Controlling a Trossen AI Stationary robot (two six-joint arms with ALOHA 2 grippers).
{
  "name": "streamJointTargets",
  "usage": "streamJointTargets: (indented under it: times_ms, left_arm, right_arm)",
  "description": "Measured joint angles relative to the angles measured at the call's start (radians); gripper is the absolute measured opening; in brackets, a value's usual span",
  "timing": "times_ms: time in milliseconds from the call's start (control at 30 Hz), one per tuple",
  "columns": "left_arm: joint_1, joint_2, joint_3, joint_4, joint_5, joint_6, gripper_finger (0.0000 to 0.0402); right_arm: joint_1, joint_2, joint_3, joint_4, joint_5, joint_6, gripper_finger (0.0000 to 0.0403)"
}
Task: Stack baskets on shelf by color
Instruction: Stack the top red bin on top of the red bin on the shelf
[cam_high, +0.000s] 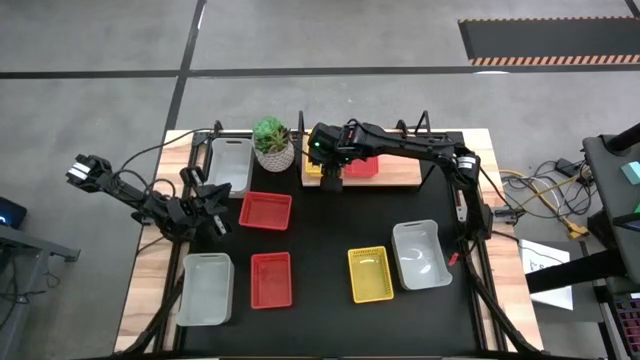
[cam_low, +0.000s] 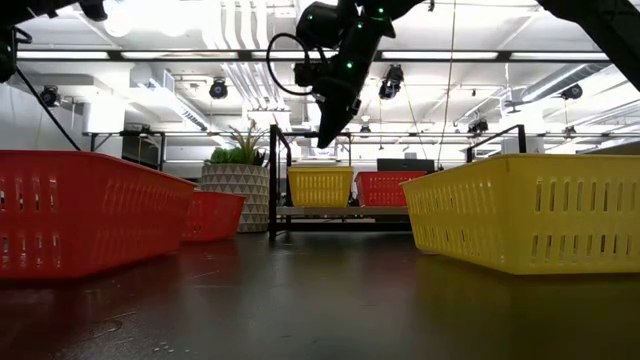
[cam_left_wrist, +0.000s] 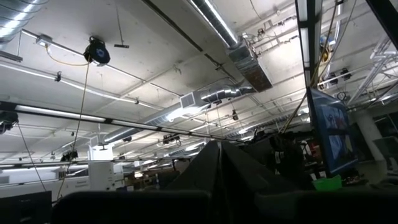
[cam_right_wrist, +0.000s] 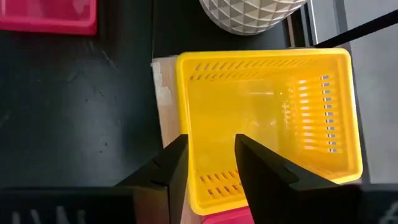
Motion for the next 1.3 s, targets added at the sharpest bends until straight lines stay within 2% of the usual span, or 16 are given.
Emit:
streamJointTargets:
  times_ms: [167, 433, 700, 1000, 1300]
  left_arm:
    - [0.000, -0.044, -0.036, -0.001, -0.002, 0.000, 0.0002]
    - [0.000, -0.092, -0.058, 0.007, -0.002, -0.006, 0.0002]
    - [0.000, -0.092, -0.068, -0.002, -0.002, -0.035, 0.0002]
    - [0.000, -0.074, -0.069, -0.002, 0.011, -0.087, 0.0002]
    - [0.000, -0.065, -0.070, -0.002, 0.037, -0.113, 0.0002]
  right_arm:
    - [0.041, -0.011, -0.007, -0.013, -0.049, 0.049, 0.0096]
    - [0.174, -0.040, -0.019, -0.015, -0.045, 0.100, 0.0046]
    - [0.315, -0.057, -0.021, -0.011, -0.014, 0.121, 0.0014]
    - [0.435, -0.064, -0.032, -0.005, 0.108, 0.144, 0.0009]
    - [0.498, -0.064, -0.049, 0.017, 0.117, 0.160, 0.0009]
